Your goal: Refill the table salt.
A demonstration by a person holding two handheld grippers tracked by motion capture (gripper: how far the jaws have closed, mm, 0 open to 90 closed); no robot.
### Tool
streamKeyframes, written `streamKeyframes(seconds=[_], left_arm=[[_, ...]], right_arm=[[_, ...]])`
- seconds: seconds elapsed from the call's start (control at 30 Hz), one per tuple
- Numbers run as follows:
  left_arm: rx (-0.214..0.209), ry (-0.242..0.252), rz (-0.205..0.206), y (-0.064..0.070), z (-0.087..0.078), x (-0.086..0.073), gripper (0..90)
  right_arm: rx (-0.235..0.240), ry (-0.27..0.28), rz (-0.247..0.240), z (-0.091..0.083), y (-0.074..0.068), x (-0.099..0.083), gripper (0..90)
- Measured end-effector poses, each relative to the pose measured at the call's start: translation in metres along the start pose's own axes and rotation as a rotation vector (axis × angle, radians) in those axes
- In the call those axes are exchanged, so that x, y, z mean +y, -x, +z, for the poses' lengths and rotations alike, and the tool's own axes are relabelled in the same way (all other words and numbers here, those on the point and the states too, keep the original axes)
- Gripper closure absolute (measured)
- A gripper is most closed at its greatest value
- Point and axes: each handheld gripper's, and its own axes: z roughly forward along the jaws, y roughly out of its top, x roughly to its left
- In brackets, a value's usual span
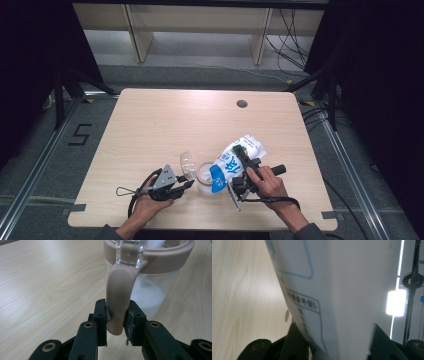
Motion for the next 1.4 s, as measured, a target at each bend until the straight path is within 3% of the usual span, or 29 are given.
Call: streamKeyframes(seconds=[0.17, 0.2, 0.27, 0.37, 0.43, 0.63, 0.73, 0.77, 1.0, 1.1, 1.13, 1.2, 1.23, 1.27, 1.33, 1.37, 1.4], left_arm=[[-0.001, 0.0, 0.0, -0.0001, 0.0001, 0.0, 72.8], [-0.001, 0.0, 0.0, -0.0001, 0.0001, 0.0, 72.8], [0.0, 0.0, 0.001, 0.0, 0.0, 0.0001, 72.8], [-0.003, -0.001, 0.0, -0.0003, -0.0001, 0.0001, 72.8], [-0.004, 0.0, 0.0, -0.0003, -0.0001, 0.0001, 72.8], [0.0, 0.0, 0.0, 0.0, -0.0001, 0.0001, 72.8], [-0.003, -0.001, 0.001, -0.0003, -0.0001, 0.0002, 72.8], [-0.001, 0.001, 0.0, -0.0001, 0.0001, 0.0001, 72.8], [-0.004, -0.001, 0.0, -0.0003, -0.0002, 0.0001, 72.8], [-0.003, -0.001, -0.001, -0.0002, 0.0, 0.0001, 72.8], [-0.003, -0.001, -0.001, -0.0003, -0.0001, 0.0001, 72.8], [-0.004, -0.001, -0.001, -0.0003, -0.0002, 0.0001, 72.8], [-0.004, 0.0, -0.001, -0.0004, -0.0001, 0.0002, 72.8], [-0.004, -0.001, -0.001, -0.0003, 0.0, 0.0001, 72.8], [-0.004, 0.0, -0.001, -0.0002, -0.0002, 0.0001, 72.8], [-0.004, -0.001, -0.001, -0.0003, -0.0002, 0.0001, 72.8], [-0.003, -0.001, -0.001, -0.0001, -0.0001, 0.0001, 72.8]], right_arm=[[-0.006, 0.002, -0.004, -0.0001, 0.0002, 0.0002, 72.6], [-0.008, 0.012, -0.032, 0.0003, 0.0024, 0.0004, 72.8], [-0.012, 0.013, -0.03, 0.0003, 0.0029, 0.0003, 73.1], [-0.006, 0.017, -0.08, 0.0007, 0.0051, -0.001, 73.4], [-0.009, 0.023, -0.08, 0.0011, 0.0056, -0.0007, 73.6], [-0.01, 0.02, -0.073, 0.0006, 0.0051, -0.0007, 74.2], [-0.011, 0.021, 0.022, 0.0003, 0.0, 0.0004, 74.5], [-0.011, 0.014, 0.029, -0.0003, -0.0003, 0.0004, 74.6], [-0.01, 0.021, 0.015, -0.0006, 0.0011, 0.0, 75.7], [-0.02, 0.014, -0.033, -0.0023, 0.0052, -0.0004, 76.2], [-0.028, 0.036, -0.062, -0.0008, 0.0077, -0.0003, 76.3], [-0.012, 0.024, -0.047, -0.0015, 0.0075, 0.0001, 76.5], [-0.01, 0.005, 0.002, -0.003, 0.0043, 0.0003, 76.6], [-0.012, 0.021, -0.057, -0.0017, 0.0082, 0.0006, 76.7], [-0.009, 0.018, -0.043, -0.0018, 0.0072, 0.0002, 76.8], [-0.003, 0.002, 0.008, -0.0026, 0.004, 0.0, 76.9], [-0.007, 0.01, 0.003, -0.0018, 0.0046, 0.0002, 77.0]])
